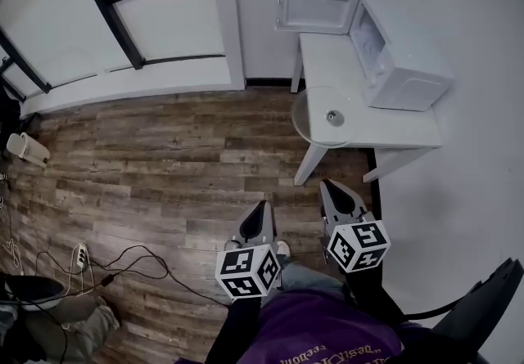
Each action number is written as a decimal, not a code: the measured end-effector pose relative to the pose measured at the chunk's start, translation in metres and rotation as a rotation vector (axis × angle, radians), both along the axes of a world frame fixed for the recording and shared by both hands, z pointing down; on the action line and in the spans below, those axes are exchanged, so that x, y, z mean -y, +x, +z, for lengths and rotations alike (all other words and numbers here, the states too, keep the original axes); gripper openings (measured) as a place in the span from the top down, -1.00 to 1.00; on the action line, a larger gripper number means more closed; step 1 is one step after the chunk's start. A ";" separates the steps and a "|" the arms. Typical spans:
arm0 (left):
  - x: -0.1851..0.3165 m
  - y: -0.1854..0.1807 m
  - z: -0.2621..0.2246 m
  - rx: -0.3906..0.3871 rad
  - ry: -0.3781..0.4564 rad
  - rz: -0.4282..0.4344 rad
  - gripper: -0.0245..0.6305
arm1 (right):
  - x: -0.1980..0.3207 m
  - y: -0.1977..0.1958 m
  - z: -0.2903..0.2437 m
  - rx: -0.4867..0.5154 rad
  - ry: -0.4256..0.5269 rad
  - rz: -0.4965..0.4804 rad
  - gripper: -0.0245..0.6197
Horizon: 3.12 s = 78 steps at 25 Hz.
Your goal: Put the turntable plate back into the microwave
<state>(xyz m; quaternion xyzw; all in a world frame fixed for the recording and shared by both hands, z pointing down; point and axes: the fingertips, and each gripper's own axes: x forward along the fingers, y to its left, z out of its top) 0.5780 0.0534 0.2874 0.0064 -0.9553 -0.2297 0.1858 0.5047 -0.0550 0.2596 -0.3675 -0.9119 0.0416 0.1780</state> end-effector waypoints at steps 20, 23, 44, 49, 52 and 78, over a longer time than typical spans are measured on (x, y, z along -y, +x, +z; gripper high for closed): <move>-0.024 -0.102 0.011 -0.013 -0.044 0.032 0.92 | -0.025 -0.112 0.020 -0.024 0.019 -0.002 0.90; -0.037 -0.123 0.013 -0.013 -0.057 0.049 0.91 | -0.025 -0.132 0.024 -0.030 0.018 0.044 0.90; -0.205 -0.204 0.006 0.025 -0.230 0.159 0.91 | -0.175 -0.214 0.027 -0.049 0.024 0.107 0.90; -0.218 -0.217 0.004 0.056 -0.172 0.146 0.92 | -0.179 -0.225 0.034 -0.065 0.048 0.133 0.90; -0.217 -0.232 0.002 0.094 -0.149 0.168 0.92 | -0.177 -0.238 0.035 -0.054 0.052 0.167 0.90; -0.144 -0.478 0.029 -0.027 -0.074 0.618 0.92 | -0.109 -0.424 0.046 -0.097 -0.018 0.522 0.90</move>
